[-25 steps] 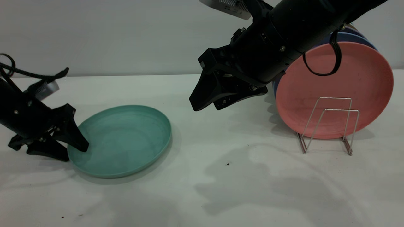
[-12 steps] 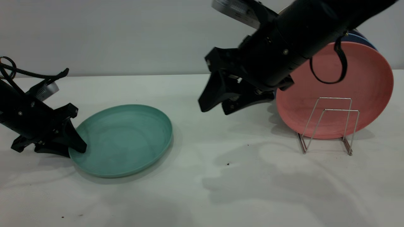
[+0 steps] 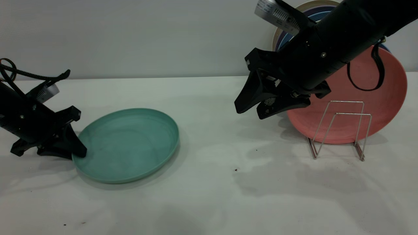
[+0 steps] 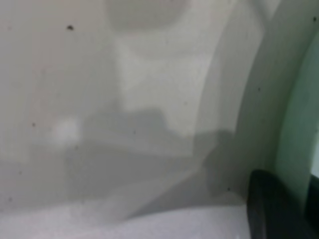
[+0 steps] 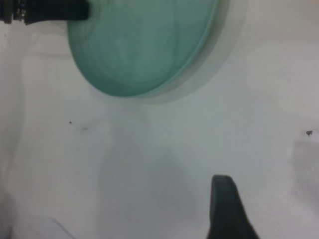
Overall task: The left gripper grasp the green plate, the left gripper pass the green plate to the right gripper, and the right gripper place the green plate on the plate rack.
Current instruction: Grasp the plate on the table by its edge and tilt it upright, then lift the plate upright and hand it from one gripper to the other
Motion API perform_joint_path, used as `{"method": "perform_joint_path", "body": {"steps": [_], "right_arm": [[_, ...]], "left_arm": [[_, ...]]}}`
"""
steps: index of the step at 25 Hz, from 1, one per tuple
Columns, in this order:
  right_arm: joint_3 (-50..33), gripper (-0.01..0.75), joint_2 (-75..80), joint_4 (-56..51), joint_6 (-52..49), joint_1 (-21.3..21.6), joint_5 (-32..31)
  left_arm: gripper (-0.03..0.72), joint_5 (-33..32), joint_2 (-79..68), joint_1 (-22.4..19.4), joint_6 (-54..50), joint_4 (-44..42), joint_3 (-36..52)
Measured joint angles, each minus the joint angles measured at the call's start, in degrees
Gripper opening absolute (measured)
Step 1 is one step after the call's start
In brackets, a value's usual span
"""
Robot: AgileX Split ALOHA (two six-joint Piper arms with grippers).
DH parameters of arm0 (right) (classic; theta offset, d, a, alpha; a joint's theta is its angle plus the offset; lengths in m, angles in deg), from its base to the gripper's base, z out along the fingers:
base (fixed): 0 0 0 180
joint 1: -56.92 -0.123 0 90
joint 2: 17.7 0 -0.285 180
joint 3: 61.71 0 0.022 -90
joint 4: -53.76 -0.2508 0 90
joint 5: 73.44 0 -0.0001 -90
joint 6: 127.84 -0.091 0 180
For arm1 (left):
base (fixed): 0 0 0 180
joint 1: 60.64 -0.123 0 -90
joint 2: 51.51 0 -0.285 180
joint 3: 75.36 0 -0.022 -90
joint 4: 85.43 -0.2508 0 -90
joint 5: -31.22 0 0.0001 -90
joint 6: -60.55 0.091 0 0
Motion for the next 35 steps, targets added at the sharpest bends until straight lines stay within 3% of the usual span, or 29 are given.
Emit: {"method": "perform_joint_path", "body": {"steps": [3, 9, 18, 22, 35], "right_arm": [[0.00, 0.462, 0.00, -0.05, 0.67, 0.00, -0.35], [0.06, 0.462, 0.00, -0.05, 0.98, 0.00, -1.71], [0.06, 0.462, 0.00, -0.05, 2.04, 2.54, -4.22], [1.23, 0.462, 0.26, -0.05, 2.44, 3.42, -6.26], [2.83, 0.462, 5.33, -2.50, 5.27, 3.42, -11.02]], "left_arm": [[0.020, 0.18, 0.00, 0.00, -0.12, 1.31, 0.00], [0.016, -2.23, 0.00, 0.02, 2.32, 1.75, -0.51], [0.014, -15.83, 0.00, 0.47, 17.36, 2.84, -2.93], [0.014, -19.97, 0.00, 2.58, 23.12, 4.50, -2.93], [0.014, -20.62, 0.00, 10.87, 26.25, 6.21, -2.98]]}}
